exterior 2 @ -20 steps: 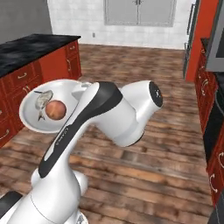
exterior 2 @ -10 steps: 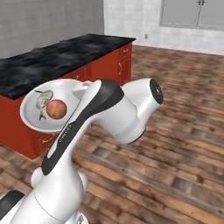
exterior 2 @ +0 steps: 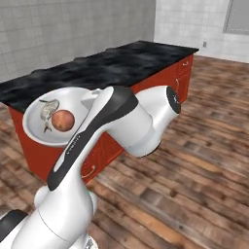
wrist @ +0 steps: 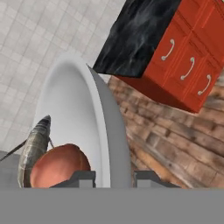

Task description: The microwave is finished heating the fish and onion. Take the bowl containing the food and place it on the dining counter.

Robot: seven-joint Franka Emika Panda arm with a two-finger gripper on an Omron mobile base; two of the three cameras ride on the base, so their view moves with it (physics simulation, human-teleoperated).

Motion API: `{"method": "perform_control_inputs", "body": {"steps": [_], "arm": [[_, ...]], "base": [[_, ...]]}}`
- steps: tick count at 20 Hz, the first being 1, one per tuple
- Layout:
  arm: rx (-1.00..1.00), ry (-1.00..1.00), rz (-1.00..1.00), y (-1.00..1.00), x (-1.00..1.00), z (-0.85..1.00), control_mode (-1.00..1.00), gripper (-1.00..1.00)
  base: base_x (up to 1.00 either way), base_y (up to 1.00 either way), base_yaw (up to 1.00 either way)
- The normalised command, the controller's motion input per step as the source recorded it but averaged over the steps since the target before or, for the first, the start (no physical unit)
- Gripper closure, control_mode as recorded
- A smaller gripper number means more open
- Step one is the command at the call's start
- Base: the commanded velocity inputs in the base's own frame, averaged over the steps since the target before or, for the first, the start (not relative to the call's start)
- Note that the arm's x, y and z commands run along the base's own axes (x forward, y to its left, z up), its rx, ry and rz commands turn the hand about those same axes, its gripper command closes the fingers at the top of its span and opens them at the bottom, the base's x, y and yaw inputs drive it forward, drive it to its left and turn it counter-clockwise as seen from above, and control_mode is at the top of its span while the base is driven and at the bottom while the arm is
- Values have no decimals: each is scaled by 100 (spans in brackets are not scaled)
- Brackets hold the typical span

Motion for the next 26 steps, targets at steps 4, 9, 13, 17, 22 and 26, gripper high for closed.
{"method": "perform_control_inputs", "body": {"steps": [4,9,13,17,22,26], "arm": [[0,0,0,0,0,0,100,100],[0,0,0,0,0,0,100,100],[0,0,0,0,0,0,100,100],[0,0,0,0,0,0,100,100],[-4,0,-10,60,60,-20,-100,100],[-8,16,-23,89,100,-68,-100,100]], "base": [[100,100,17],[100,100,-2],[100,100,-11],[100,100,-10],[40,40,-4],[0,0,0]]}}
